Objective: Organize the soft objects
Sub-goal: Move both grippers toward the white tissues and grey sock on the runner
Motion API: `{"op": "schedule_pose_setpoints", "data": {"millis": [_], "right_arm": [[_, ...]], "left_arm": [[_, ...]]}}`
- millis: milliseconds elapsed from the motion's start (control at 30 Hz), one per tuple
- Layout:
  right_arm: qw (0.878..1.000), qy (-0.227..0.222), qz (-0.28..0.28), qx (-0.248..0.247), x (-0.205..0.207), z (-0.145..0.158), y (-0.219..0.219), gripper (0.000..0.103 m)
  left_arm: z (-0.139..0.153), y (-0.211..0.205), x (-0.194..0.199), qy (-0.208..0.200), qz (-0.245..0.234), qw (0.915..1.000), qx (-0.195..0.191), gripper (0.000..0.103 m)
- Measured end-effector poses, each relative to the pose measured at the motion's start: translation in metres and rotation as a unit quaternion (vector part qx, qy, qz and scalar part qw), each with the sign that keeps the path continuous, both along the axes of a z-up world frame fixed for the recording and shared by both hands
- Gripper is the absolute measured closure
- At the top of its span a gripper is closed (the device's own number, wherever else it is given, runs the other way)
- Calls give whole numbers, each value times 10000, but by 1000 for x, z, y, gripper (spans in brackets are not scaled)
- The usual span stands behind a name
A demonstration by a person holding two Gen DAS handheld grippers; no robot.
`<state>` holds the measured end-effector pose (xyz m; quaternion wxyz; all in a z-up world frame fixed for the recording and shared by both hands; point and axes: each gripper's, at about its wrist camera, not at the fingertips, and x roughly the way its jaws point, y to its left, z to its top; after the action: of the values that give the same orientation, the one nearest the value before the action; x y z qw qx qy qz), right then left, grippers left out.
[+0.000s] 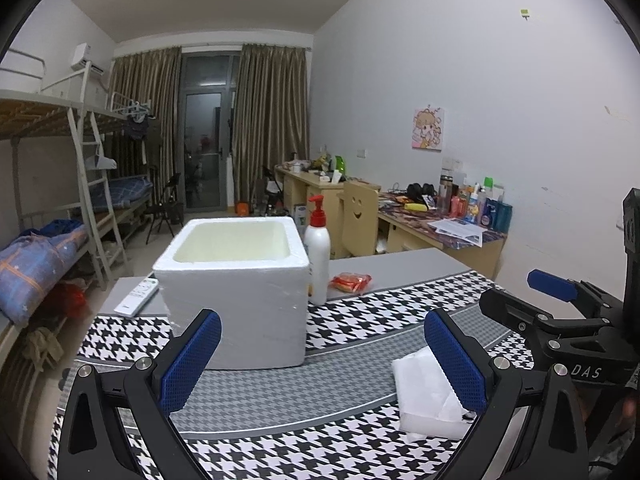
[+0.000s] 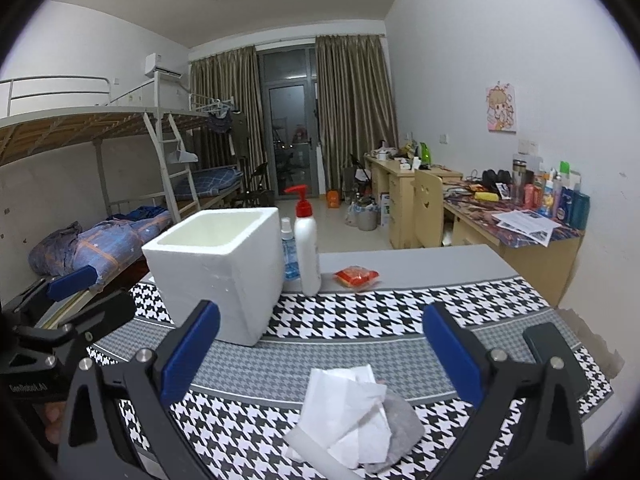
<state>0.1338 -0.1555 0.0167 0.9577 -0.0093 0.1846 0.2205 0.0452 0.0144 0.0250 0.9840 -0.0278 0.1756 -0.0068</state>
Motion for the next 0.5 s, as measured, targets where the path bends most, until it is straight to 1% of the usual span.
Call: {"op": "schedule_pose_setpoints", "data": {"millis": [267, 500], "right_arm": [[9999, 92, -139, -4, -3, -8, -16, 1], [9994, 226, -274, 60, 1, -17, -29, 1]], "left_arm": [[-10, -8, 9, 144, -85, 9998, -92, 1], [-14, -17, 10, 151, -187, 9997, -112, 1]]}}
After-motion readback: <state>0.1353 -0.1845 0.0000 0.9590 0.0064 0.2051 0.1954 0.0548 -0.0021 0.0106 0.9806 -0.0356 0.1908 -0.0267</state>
